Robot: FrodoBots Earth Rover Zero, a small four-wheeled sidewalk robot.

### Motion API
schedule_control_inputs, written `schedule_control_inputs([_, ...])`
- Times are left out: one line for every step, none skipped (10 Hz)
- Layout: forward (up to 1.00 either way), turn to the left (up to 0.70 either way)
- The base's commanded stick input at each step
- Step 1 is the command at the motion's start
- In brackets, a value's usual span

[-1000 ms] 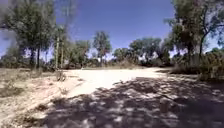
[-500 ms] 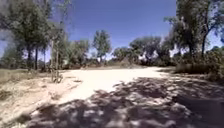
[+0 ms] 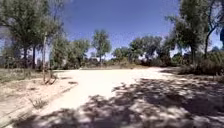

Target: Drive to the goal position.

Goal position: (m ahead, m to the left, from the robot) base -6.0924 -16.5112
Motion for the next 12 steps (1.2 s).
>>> schedule_control_inputs([0.85,0.00])
schedule_control_inputs([0.85,0.00])
schedule_control_inputs([0.85,0.00])
schedule_control_inputs([0.85,0.00])
schedule_control_inputs([0.85,0.04])
schedule_control_inputs([0.85,0.16])
schedule_control_inputs([0.85,0.27])
schedule_control_inputs([0.85,0.09])
schedule_control_inputs([0.85,0.00])
schedule_control_inputs([0.85,0.00])
schedule_control_inputs([0.85,0.00])
schedule_control_inputs([0.85,0.00])
